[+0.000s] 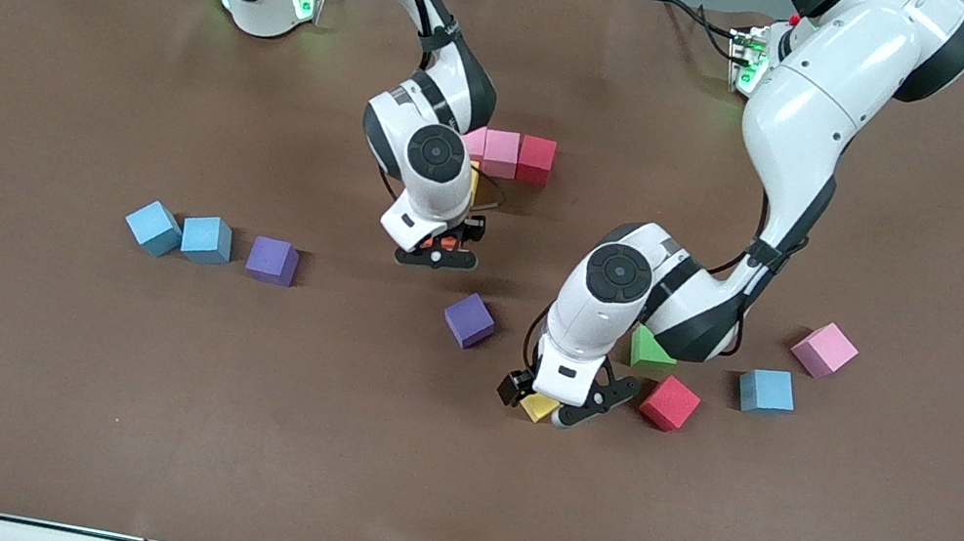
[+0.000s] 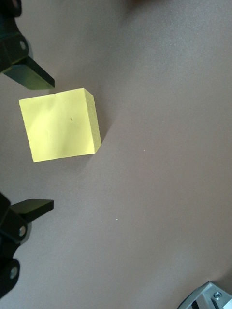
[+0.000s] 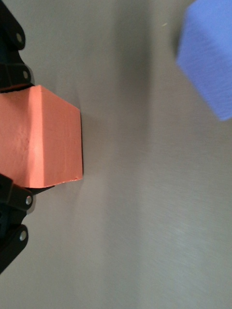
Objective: Arrange 11 blocks into digit 3
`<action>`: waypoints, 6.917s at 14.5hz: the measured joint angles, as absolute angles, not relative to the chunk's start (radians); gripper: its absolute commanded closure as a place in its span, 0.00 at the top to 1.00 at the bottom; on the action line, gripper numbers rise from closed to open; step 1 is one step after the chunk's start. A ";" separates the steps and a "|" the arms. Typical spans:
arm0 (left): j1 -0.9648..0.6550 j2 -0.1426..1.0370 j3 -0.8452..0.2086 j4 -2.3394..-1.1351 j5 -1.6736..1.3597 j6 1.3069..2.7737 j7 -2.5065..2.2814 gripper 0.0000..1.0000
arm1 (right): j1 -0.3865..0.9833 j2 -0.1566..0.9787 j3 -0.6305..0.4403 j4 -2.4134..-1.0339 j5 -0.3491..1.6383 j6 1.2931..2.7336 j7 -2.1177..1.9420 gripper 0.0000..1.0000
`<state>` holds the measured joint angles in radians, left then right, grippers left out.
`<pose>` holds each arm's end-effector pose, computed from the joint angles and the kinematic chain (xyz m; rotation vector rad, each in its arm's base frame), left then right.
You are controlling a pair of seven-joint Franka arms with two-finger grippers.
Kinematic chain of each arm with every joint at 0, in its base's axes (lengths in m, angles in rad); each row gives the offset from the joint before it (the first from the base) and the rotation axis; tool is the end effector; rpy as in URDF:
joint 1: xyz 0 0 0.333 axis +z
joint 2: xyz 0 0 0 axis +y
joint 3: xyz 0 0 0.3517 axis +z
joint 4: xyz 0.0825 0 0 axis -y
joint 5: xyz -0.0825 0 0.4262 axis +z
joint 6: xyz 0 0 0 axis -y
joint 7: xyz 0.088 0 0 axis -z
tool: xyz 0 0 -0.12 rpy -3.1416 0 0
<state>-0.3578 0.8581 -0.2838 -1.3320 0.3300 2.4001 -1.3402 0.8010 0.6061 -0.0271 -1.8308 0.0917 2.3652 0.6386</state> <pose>0.7003 -0.4432 0.2398 2.8182 0.8754 0.2626 0.4889 0.4818 0.1780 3.1259 0.1123 -0.1316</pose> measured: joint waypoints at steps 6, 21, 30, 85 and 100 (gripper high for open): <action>-0.360 0.859 -0.284 -1.332 0.330 2.399 -1.340 1.00 | 0.812 0.567 -0.022 -1.903 0.130 2.401 0.657 0.36; -0.368 0.871 -0.281 -1.332 0.330 2.395 -1.340 1.00 | 0.807 0.533 -0.020 -1.870 0.135 2.348 0.657 1.00; -0.365 0.873 -0.271 -1.332 0.329 2.392 -1.341 1.00 | 0.690 0.548 -0.023 -1.623 0.135 2.173 0.392 1.00; -0.317 0.943 -0.270 -1.312 0.135 2.395 -1.335 0.96 | 0.740 0.631 -0.035 -1.755 0.117 2.412 0.439 0.28; -0.317 0.951 -0.270 -1.311 0.135 2.395 -1.321 0.67 | 0.774 0.592 -0.034 -1.834 0.117 2.441 0.516 0.33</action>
